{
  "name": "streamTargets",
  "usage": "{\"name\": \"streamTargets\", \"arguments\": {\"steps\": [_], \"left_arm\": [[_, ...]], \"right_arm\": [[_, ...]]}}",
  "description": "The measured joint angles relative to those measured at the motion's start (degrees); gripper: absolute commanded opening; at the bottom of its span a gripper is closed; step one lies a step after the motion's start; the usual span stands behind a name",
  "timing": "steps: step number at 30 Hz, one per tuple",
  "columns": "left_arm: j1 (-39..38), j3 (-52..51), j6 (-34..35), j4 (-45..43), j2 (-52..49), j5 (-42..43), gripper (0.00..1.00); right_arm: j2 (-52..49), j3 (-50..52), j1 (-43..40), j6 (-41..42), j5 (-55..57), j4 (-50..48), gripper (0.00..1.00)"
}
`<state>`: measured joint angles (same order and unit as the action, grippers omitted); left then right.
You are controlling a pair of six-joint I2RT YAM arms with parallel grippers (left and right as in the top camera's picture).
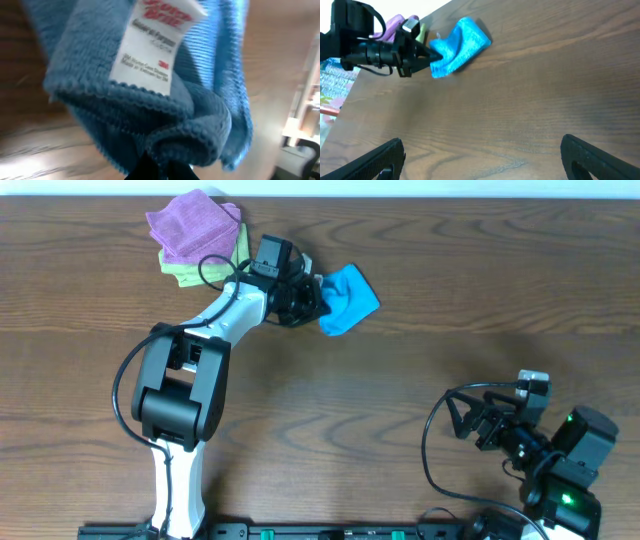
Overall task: Fold the cloth
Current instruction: 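Grasp the folded blue cloth with the left gripper and lift it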
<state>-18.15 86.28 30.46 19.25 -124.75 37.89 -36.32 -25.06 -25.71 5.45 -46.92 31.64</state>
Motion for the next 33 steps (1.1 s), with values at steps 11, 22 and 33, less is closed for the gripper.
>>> {"name": "streamTargets", "arguments": {"steps": [11, 22, 33], "left_arm": [[3.1, 0.0, -3.3, 3.3, 0.0, -8.4, 0.06], [5.4, 0.0, -3.3, 3.4, 0.0, -8.1, 0.5], [5.8, 0.0, -3.5, 4.2, 0.0, -8.8, 0.54]], "right_arm": [[0.0, 0.0, 0.0, 0.0, 0.0, 0.0, 0.99], [0.1, 0.0, 0.0, 0.0, 0.0, 0.0, 0.99], [0.1, 0.0, 0.0, 0.0, 0.0, 0.0, 0.99]]}}
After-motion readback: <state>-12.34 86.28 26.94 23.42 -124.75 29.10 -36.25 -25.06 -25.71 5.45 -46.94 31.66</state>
